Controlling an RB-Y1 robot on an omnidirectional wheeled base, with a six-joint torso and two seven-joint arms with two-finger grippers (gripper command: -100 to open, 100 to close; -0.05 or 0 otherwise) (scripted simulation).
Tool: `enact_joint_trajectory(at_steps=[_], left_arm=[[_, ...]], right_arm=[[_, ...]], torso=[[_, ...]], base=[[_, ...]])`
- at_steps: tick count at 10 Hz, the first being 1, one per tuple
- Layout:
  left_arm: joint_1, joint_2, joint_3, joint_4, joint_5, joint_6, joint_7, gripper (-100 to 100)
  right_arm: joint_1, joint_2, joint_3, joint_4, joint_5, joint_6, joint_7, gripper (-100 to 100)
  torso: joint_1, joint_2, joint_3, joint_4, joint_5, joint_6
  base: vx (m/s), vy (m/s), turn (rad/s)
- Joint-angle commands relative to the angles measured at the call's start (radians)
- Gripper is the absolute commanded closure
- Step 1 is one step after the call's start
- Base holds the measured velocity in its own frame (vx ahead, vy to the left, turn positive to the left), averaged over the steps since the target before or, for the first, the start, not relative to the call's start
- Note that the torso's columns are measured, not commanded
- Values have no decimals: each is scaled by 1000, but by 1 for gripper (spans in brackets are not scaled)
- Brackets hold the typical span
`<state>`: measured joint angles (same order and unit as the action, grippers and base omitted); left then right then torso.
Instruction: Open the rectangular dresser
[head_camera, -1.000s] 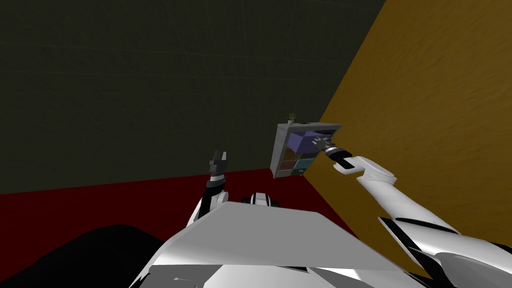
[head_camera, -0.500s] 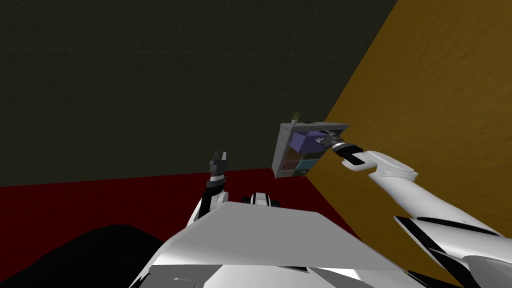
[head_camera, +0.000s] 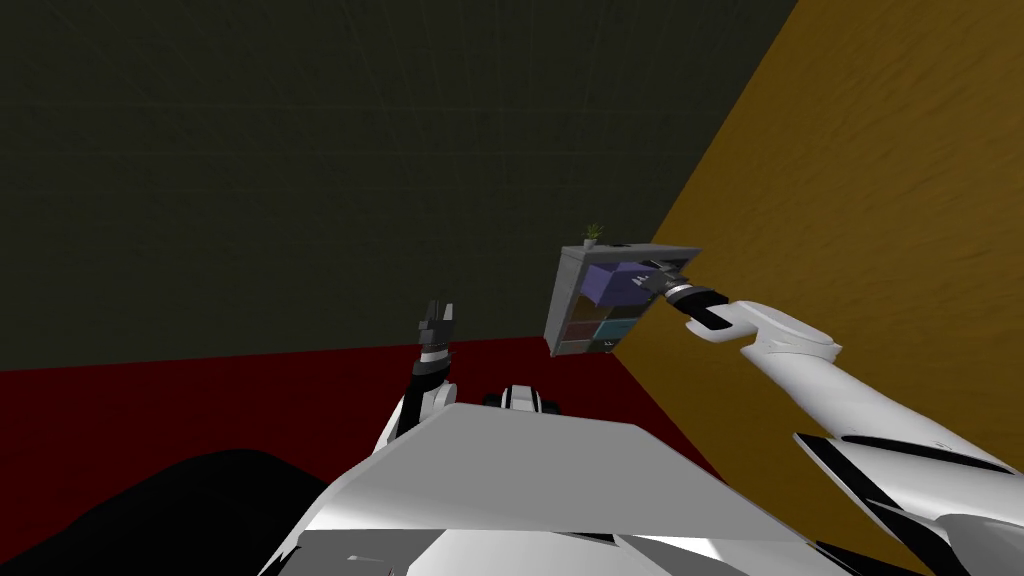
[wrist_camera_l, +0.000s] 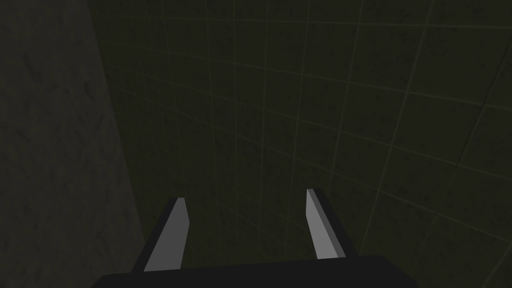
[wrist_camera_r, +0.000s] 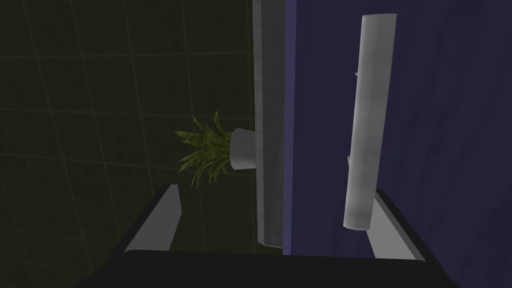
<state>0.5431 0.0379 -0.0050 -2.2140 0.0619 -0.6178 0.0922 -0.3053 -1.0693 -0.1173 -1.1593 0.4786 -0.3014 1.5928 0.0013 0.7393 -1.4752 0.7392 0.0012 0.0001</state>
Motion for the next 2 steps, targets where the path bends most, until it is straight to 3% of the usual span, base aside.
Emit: enact_joint_trajectory(at_steps=[1,2], left_arm=[[0,0,0,0,0,0,0,0],[0,0,0,0,0,0,0,0]], right_arm=[[0,0,0,0,0,0,0,0],[1,0,1,1,0,0,0,0]], torso=[[0,0,0,0,0,0],[0,0,0,0,0,0]], base=[[0,0,0],[0,0,0]])
